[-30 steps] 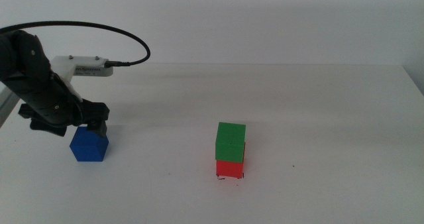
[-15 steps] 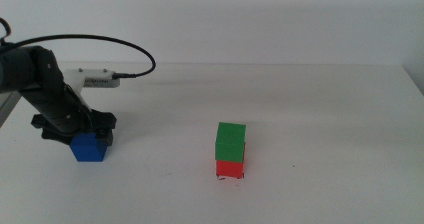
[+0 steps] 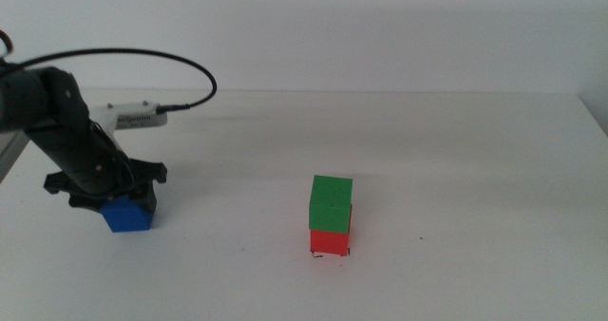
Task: Stack red cubes first, then green, then blue cubes in a specific spot.
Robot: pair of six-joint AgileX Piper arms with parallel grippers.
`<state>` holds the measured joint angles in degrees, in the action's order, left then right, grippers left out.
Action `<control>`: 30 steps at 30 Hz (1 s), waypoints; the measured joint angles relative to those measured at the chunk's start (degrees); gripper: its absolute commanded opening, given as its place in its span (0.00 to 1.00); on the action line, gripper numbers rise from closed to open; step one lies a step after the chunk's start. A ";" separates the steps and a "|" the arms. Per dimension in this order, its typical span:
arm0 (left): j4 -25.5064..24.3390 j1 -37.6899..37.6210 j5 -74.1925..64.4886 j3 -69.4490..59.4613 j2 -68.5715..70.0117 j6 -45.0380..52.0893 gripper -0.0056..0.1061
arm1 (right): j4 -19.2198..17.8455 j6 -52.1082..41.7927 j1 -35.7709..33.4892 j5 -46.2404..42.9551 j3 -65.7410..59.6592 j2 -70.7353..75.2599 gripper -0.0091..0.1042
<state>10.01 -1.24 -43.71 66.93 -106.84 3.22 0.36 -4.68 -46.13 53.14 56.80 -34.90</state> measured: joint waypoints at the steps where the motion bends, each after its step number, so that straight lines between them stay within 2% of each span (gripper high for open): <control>1: 0.60 0.00 -1.07 0.16 0.96 -0.13 0.03 | 0.00 0.00 0.00 0.00 0.00 0.00 0.89; 3: 1.01 -0.65 -3.86 1.47 4.66 -1.03 0.03 | 0.00 0.00 0.00 0.00 0.00 0.00 0.89; 5: -0.77 -2.70 -6.31 3.37 9.42 -4.45 0.03 | 0.00 0.00 0.00 0.00 0.00 0.00 0.89; 10: -12.23 -15.78 -15.19 11.35 16.36 -20.20 0.03 | 0.00 0.00 0.00 0.00 0.00 0.00 0.89; 12: -14.11 -21.68 -19.12 15.67 16.16 -25.72 0.03 | 0.00 0.00 0.00 0.00 0.00 0.00 0.89; 21: -17.74 -39.15 -25.56 30.02 6.67 -38.86 0.03 | 0.00 0.00 0.00 0.00 0.00 0.00 0.89; 30: -17.73 -42.55 -26.26 33.06 -0.39 -41.51 0.03 | 0.00 0.10 0.00 0.00 0.00 0.00 0.89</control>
<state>-7.72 -43.79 -69.96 99.99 -107.23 -38.29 0.36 -4.58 -46.13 53.14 56.80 -34.90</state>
